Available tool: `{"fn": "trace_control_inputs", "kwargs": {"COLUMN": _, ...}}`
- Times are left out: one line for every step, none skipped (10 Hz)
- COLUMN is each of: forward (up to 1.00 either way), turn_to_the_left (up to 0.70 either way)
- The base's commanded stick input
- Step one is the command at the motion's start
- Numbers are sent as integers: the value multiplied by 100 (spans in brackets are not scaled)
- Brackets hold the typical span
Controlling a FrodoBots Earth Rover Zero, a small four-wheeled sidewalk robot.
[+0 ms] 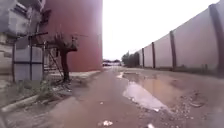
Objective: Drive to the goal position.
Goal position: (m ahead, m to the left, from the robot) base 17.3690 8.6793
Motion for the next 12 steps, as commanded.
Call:
{"fn": "trace_control_inputs", "kwargs": {"forward": 30, "turn_to_the_left": 0}}
{"fn": "trace_control_inputs", "kwargs": {"forward": 30, "turn_to_the_left": 0}}
{"fn": "trace_control_inputs", "kwargs": {"forward": 30, "turn_to_the_left": 0}}
{"fn": "trace_control_inputs", "kwargs": {"forward": 30, "turn_to_the_left": 0}}
{"fn": "trace_control_inputs", "kwargs": {"forward": 30, "turn_to_the_left": 0}}
{"fn": "trace_control_inputs", "kwargs": {"forward": 30, "turn_to_the_left": 0}}
{"fn": "trace_control_inputs", "kwargs": {"forward": 30, "turn_to_the_left": 0}}
{"fn": "trace_control_inputs", "kwargs": {"forward": 30, "turn_to_the_left": 0}}
{"fn": "trace_control_inputs", "kwargs": {"forward": 30, "turn_to_the_left": 0}}
{"fn": "trace_control_inputs", "kwargs": {"forward": 30, "turn_to_the_left": 0}}
{"fn": "trace_control_inputs", "kwargs": {"forward": 30, "turn_to_the_left": 0}}
{"fn": "trace_control_inputs", "kwargs": {"forward": 30, "turn_to_the_left": 0}}
